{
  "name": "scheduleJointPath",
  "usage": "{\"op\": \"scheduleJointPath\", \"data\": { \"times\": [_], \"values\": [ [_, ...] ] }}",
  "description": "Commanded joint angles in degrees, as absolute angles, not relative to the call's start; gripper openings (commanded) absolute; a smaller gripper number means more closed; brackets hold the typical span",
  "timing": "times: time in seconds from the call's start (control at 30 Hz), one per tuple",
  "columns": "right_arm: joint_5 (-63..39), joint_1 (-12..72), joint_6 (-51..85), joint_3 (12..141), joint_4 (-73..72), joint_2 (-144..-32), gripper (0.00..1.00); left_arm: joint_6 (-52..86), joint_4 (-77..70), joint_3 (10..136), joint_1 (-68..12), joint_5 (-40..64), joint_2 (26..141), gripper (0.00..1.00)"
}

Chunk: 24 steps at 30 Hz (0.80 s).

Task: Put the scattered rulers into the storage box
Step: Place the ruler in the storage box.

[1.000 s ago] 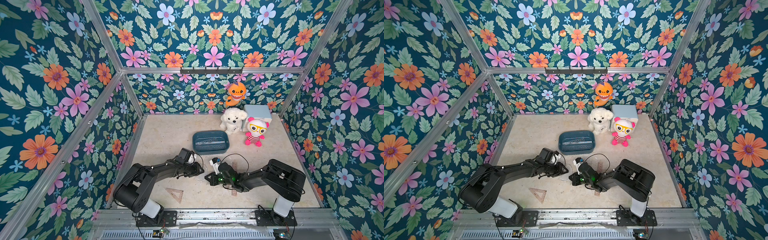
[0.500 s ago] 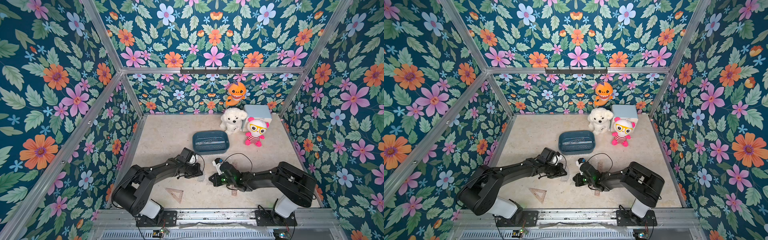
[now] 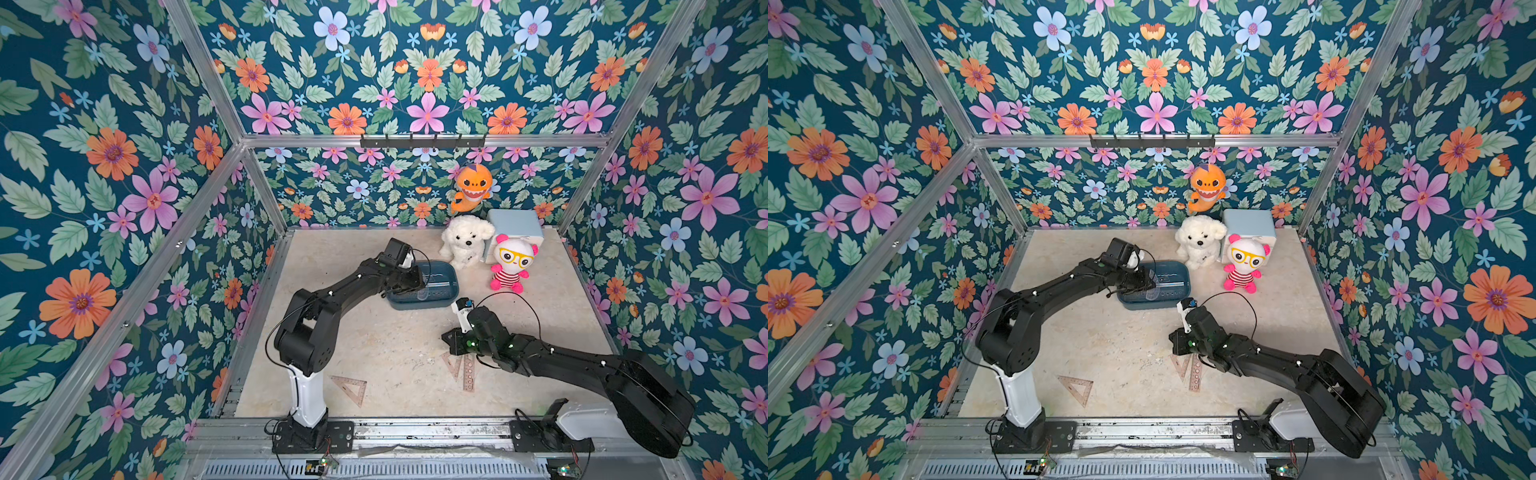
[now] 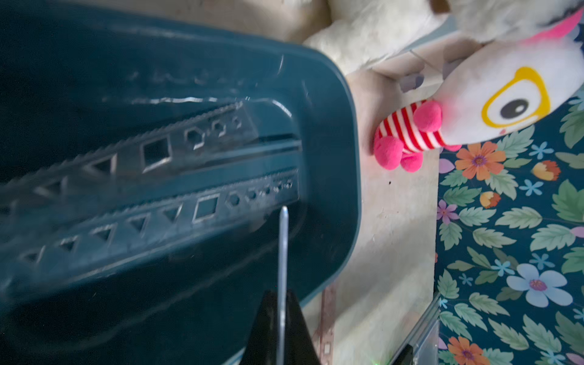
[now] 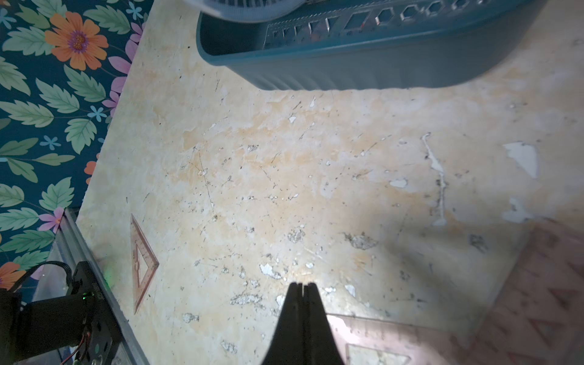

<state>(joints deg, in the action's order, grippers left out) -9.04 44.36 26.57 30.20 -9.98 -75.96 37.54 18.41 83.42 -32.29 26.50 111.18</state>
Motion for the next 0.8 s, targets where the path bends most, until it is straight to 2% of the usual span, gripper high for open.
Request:
{"op": "scheduleJointPath", "data": {
  "times": [0.0,0.4,0.5,0.63,0.77],
  "values": [
    [-10.7,42.6,24.98,29.64,-8.95,-74.6,0.0,38.01,20.23,88.09,-32.26,26.97,115.31,0.0],
    [-13.27,38.16,23.29,28.76,-7.32,-71.82,0.0,38.65,19.36,92.17,-33.2,28.03,123.96,0.1],
    [-13.17,37.89,23.43,28.35,-7.18,-71.3,0.0,38.02,19.98,92.35,-33.48,27.27,124.45,0.2],
    [-13.01,37.79,23.71,27.96,-6.76,-70.84,0.0,36.33,21.94,92.31,-33.57,25.3,123.38,0.38],
    [-13.45,37.79,24.3,27.88,-5.84,-70.72,0.01,35.09,23.48,92.64,-33.57,23.26,121.07,0.49]
  ]
}}
